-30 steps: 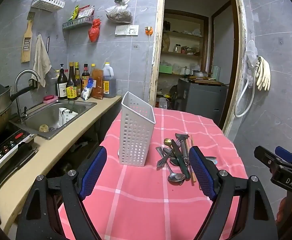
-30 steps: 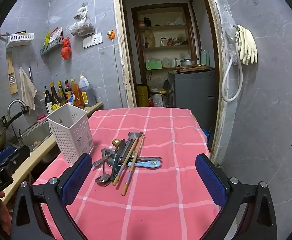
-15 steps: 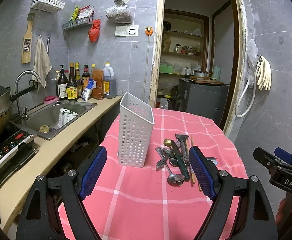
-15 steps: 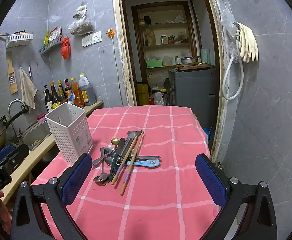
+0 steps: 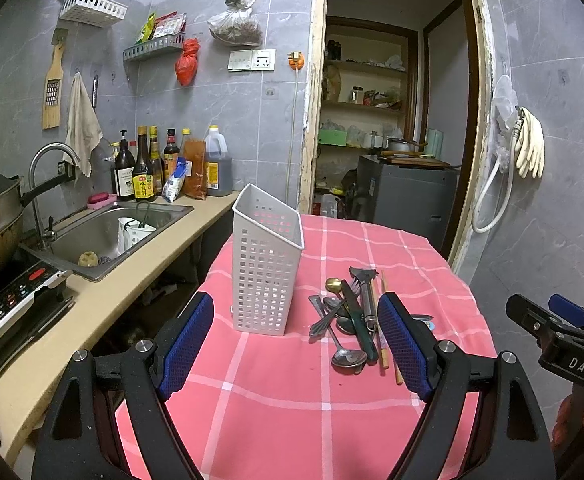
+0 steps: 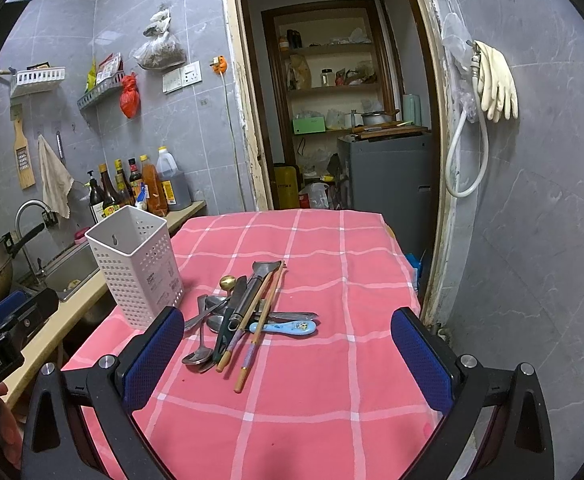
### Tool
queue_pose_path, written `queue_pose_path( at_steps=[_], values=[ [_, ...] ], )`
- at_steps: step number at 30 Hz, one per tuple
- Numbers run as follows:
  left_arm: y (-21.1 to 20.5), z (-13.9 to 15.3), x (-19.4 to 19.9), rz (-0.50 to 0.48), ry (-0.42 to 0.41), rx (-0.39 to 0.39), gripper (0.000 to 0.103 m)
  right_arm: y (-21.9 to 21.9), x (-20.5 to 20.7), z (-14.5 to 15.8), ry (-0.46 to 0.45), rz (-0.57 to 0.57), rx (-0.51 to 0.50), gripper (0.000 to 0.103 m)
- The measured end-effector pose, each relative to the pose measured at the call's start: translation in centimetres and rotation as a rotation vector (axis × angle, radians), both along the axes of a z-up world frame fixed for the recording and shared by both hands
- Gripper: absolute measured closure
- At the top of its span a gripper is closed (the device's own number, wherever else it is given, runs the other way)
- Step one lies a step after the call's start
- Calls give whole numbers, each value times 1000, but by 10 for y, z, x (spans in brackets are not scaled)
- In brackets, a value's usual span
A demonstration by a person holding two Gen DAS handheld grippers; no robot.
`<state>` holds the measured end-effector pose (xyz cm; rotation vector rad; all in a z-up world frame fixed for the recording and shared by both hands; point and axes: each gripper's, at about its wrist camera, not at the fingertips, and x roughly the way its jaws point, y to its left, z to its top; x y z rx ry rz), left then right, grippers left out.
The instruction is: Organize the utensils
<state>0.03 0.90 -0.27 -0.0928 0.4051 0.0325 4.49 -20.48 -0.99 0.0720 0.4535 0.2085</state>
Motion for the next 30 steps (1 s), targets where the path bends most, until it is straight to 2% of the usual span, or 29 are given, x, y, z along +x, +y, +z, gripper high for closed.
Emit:
queue_pose_path(
  at_steps=[30],
  values=[
    [-3,-1,5,14,17,5,23,0,7,-7,17,4,5,0]
  ],
)
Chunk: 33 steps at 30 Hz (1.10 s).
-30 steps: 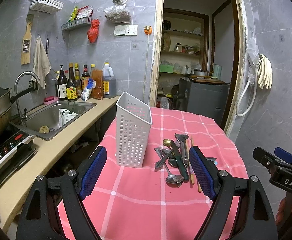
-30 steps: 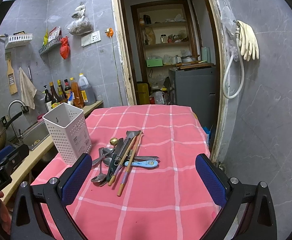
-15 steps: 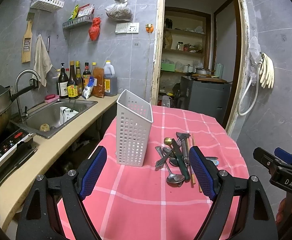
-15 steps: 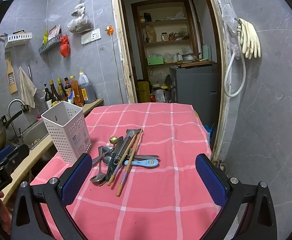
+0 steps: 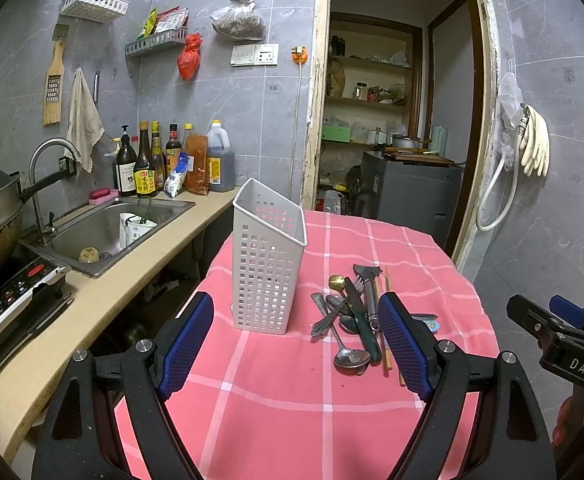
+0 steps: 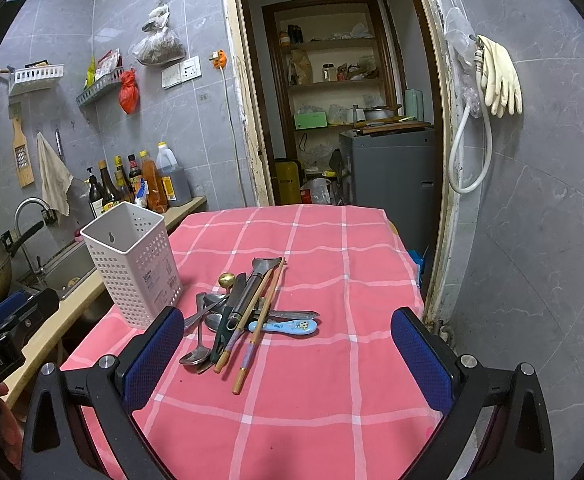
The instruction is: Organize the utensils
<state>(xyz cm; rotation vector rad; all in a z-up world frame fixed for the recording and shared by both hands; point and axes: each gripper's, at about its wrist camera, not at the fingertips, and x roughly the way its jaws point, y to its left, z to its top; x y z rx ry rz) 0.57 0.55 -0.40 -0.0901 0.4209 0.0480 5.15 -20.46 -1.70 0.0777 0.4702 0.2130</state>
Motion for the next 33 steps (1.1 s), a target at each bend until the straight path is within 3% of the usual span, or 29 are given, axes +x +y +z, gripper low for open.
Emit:
queue_pose_path(
  at_steps=[22,33],
  values=[
    [5,-14,11,-24,33,-18,23,2,9,-6,34,-15,-8,0],
    [11,-13,43,-209,106,-48,23,0,30,-2,111,-9,1,4]
  ],
)
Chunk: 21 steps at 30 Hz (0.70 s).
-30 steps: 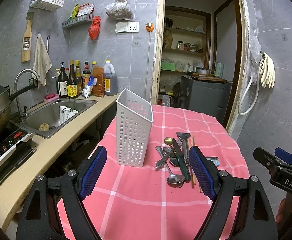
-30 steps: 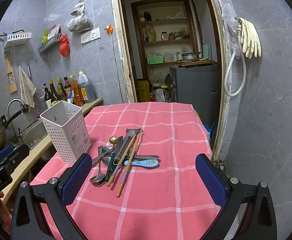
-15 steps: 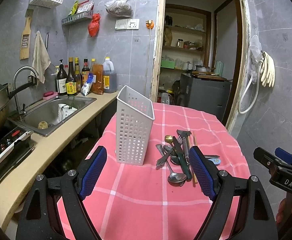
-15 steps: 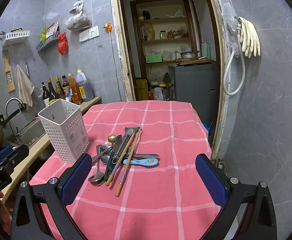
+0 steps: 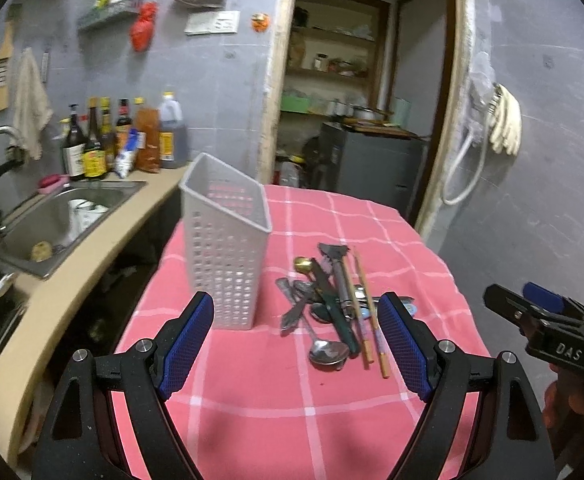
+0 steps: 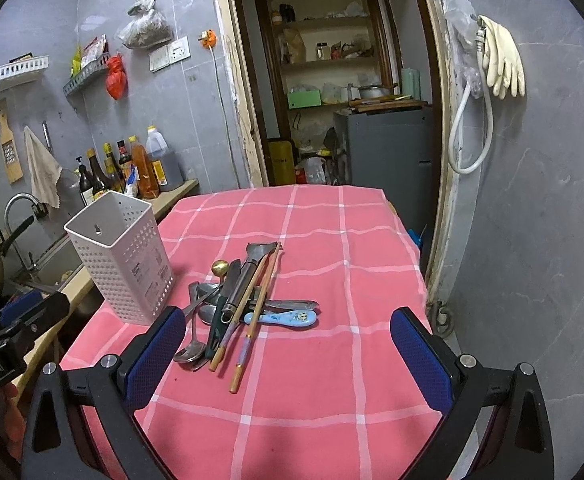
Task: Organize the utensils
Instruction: 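Move the left tool down to the peeler while the right tool approaches the chopsticks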
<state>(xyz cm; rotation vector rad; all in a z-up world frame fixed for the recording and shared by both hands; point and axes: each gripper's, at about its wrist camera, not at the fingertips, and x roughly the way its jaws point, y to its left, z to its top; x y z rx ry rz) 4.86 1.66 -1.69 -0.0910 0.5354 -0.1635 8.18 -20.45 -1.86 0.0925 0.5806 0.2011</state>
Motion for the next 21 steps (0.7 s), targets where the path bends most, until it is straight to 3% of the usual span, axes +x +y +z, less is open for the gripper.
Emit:
queue_pose_path(
  at_steps=[8,11,15,17,21],
  values=[
    [-13,-7,35,-166,36,-14,24,-10,28,-4,77,-5,23,22],
    [-23,-11,48,-203,61,-22,24,-19,43,-5,117,-2,34,24],
    [-36,-14,71,-203,90,-38,26,-31,66,-8,163,26,45,30],
    [-44,-18,83,-188,110,-33,33,-39,81,-12,190,43,54,32],
    [-54,-27,108,-142,164,-42,40,-52,111,-22,257,84,89,45]
  ],
)
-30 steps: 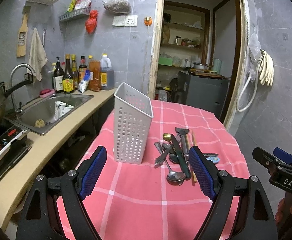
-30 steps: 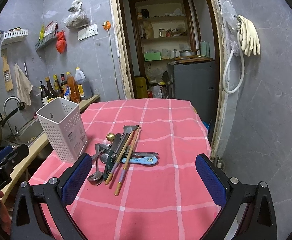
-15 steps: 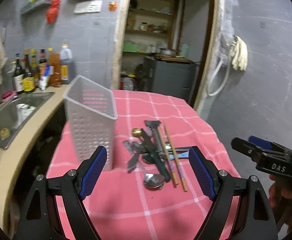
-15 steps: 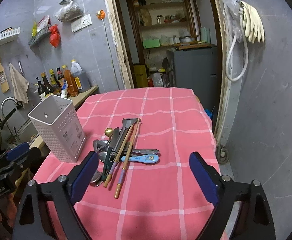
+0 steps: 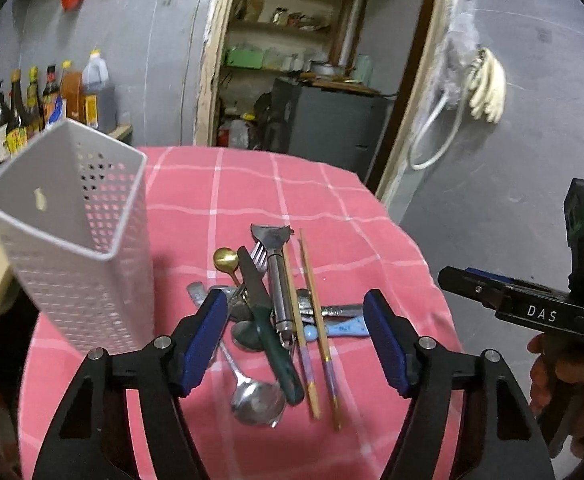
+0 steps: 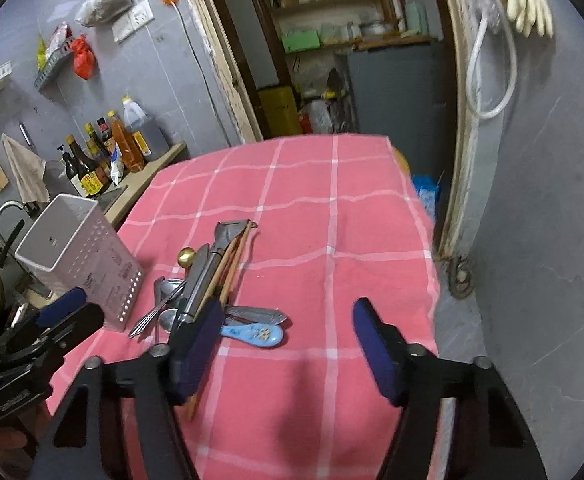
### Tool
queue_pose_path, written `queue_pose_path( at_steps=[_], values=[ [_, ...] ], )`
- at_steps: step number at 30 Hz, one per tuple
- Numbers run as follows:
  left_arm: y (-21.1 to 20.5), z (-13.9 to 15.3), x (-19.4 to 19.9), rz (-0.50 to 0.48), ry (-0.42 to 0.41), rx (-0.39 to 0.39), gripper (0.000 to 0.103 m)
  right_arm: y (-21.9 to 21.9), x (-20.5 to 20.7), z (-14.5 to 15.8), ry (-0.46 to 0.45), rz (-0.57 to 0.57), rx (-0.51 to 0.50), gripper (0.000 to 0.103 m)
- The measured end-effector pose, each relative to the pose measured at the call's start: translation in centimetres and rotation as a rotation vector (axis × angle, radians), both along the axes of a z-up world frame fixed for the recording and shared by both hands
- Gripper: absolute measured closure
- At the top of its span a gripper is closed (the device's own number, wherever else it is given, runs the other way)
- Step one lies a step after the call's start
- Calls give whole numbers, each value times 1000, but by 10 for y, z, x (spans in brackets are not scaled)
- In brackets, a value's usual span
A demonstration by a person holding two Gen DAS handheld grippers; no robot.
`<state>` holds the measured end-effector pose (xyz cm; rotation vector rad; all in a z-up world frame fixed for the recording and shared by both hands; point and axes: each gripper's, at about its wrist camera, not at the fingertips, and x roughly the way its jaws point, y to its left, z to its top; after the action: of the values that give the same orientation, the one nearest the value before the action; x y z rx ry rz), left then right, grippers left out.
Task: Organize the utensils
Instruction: 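Move the left tool down to the peeler while the right tool approaches the chopsticks, then close the left tool on the metal peeler while the right tool grasps a wooden chopstick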
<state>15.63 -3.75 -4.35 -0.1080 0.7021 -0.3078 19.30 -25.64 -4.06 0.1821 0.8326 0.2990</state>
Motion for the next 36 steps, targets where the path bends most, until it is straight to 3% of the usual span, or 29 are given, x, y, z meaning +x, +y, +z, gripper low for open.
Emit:
queue_pose_path(
  at_steps=[6,8,10,17,22,36],
  values=[
    [-13,-15,37,46,79,54,59,-2,39,-17,81,97,44,58],
    [-12,-23,53,53,134,56,70,2,50,-23,112,131,58,60],
    [-11,-29,66,57,179,53,74,6,61,-29,143,166,78,64],
    [-9,-44,90,46,278,40,74,19,84,-41,215,242,124,65],
    [-13,-54,105,45,340,55,83,25,95,-49,254,266,160,69],
    [-4,-65,140,-10,465,-1,87,38,125,-66,368,240,269,75]
  ],
)
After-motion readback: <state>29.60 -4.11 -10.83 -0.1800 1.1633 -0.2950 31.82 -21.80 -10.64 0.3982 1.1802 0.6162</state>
